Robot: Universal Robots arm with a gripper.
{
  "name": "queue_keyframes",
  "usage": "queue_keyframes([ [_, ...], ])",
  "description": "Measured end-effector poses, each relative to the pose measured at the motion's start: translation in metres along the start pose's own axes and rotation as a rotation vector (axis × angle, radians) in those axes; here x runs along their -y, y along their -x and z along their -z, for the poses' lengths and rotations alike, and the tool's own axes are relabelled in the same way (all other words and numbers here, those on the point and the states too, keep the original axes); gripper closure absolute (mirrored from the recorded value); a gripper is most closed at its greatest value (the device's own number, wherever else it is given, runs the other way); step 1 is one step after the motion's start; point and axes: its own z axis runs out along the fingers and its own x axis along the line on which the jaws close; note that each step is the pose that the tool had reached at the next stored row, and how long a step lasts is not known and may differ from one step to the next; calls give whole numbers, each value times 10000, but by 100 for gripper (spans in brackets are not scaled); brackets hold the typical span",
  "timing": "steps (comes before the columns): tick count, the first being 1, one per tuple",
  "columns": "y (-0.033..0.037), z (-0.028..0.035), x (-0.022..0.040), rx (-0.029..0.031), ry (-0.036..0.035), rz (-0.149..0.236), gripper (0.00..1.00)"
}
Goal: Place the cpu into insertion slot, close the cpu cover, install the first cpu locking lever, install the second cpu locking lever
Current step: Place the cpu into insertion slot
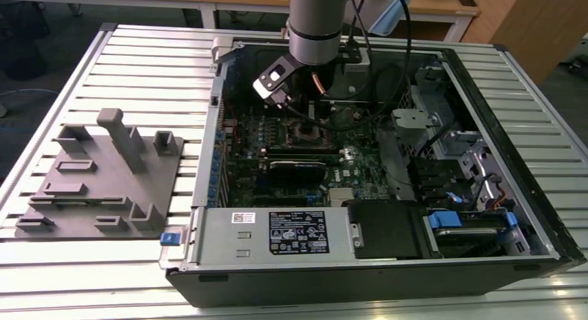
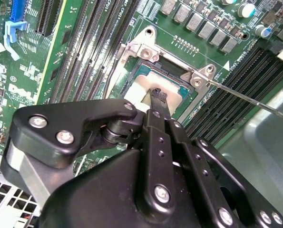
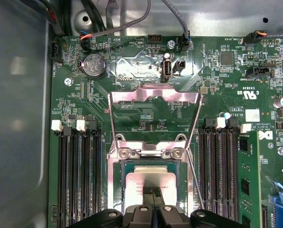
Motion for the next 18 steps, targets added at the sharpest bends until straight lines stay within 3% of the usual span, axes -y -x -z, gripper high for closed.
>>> queue_keyframes([
  [12, 0, -30, 1, 2, 0, 0, 90],
  [14, -4, -15, -2, -24, 17, -1, 90],
  [18, 0, 84, -5, -2, 3, 0, 90],
])
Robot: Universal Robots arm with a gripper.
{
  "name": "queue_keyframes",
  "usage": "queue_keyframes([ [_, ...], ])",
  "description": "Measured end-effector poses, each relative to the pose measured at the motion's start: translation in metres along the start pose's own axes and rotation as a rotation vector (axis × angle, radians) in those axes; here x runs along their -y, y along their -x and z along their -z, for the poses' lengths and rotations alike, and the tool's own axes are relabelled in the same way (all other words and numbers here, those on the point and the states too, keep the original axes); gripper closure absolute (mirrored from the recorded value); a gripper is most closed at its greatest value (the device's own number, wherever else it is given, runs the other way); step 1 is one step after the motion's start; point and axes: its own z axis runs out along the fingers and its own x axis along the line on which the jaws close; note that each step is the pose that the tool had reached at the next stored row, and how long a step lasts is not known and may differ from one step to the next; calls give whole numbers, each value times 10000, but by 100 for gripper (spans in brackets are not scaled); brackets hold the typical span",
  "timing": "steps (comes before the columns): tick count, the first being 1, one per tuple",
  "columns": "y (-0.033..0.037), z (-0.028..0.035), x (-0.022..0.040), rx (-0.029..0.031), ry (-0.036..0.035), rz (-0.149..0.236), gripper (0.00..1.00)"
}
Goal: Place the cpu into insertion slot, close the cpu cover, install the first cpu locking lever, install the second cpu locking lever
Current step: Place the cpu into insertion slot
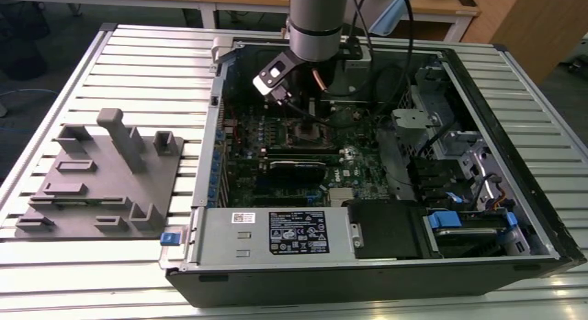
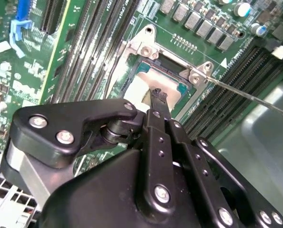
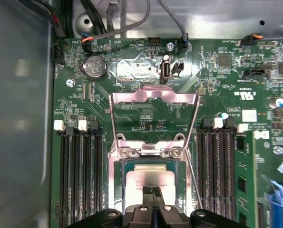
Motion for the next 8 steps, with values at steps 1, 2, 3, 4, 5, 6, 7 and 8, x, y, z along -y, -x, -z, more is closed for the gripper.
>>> queue_keyframes([
  [1, 0, 14, -1, 1, -1, 0, 90],
  [2, 0, 19, -1, 2, -1, 0, 90],
  [3, 0, 19, -1, 1, -1, 1, 90],
  [4, 0, 19, -1, 0, 0, 0, 90],
  [5, 0, 25, -1, 2, -1, 0, 90],
  [6, 1, 32, -1, 2, -1, 0, 90],
  [7, 1, 32, -1, 2, -1, 1, 90],
  [8, 1, 32, -1, 2, -1, 0, 90],
])
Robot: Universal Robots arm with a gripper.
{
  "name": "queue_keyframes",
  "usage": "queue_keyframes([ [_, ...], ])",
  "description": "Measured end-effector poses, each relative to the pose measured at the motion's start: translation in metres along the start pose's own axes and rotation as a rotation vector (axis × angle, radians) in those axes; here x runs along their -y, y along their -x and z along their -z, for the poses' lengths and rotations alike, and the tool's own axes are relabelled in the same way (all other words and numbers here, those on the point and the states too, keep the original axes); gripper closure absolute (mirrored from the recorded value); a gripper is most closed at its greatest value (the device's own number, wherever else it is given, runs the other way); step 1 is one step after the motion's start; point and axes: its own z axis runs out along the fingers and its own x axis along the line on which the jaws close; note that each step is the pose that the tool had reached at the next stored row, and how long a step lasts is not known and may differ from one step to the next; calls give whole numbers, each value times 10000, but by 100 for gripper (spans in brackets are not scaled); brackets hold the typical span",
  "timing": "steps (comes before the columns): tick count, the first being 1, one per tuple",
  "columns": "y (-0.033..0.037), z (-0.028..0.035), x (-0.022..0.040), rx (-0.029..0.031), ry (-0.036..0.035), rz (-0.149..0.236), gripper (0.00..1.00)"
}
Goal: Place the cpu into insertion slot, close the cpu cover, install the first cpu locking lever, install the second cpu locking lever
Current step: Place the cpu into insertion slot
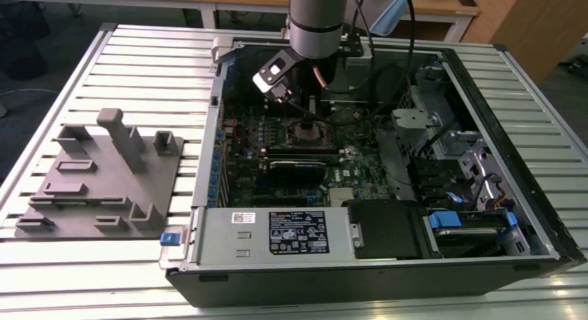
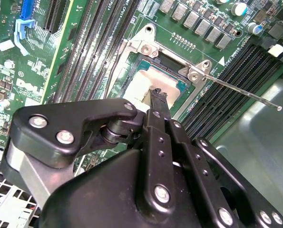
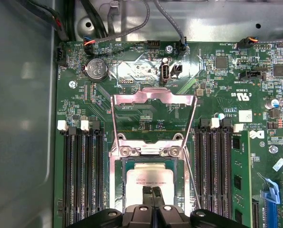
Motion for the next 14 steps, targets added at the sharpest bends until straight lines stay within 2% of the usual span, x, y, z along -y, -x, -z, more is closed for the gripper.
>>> queue_keyframes([
  [14, 0, 12, -1, 0, 0, 0, 90],
])
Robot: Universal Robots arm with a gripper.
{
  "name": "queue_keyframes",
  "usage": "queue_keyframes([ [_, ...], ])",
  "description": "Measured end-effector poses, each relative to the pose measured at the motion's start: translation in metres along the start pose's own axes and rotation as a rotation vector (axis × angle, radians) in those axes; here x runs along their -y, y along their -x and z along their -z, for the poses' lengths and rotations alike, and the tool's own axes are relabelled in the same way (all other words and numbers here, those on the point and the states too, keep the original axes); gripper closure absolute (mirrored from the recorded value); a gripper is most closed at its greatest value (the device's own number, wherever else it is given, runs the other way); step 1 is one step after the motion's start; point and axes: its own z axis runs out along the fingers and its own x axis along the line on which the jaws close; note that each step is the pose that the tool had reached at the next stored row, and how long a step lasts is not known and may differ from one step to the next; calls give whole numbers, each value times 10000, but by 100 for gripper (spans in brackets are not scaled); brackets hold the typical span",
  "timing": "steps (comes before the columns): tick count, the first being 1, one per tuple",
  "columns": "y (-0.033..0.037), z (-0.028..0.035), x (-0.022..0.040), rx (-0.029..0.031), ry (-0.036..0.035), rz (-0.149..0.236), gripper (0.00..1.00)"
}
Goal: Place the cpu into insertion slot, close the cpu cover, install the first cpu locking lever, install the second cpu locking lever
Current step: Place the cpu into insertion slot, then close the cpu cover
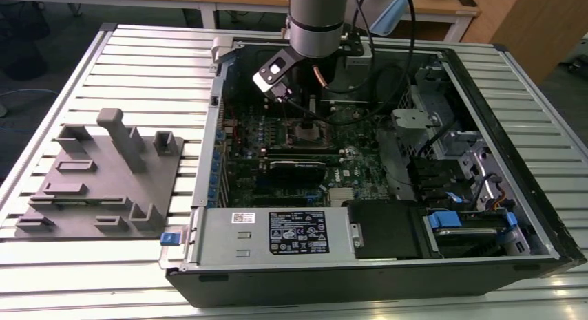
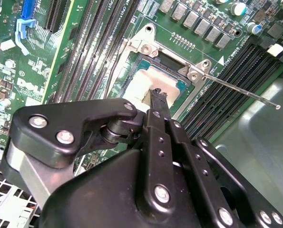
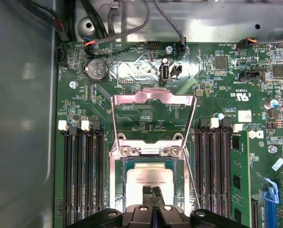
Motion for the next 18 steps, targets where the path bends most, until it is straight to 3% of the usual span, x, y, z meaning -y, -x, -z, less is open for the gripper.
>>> queue_keyframes([
  [18, 0, 29, -1, -9, -6, 0, 90],
])
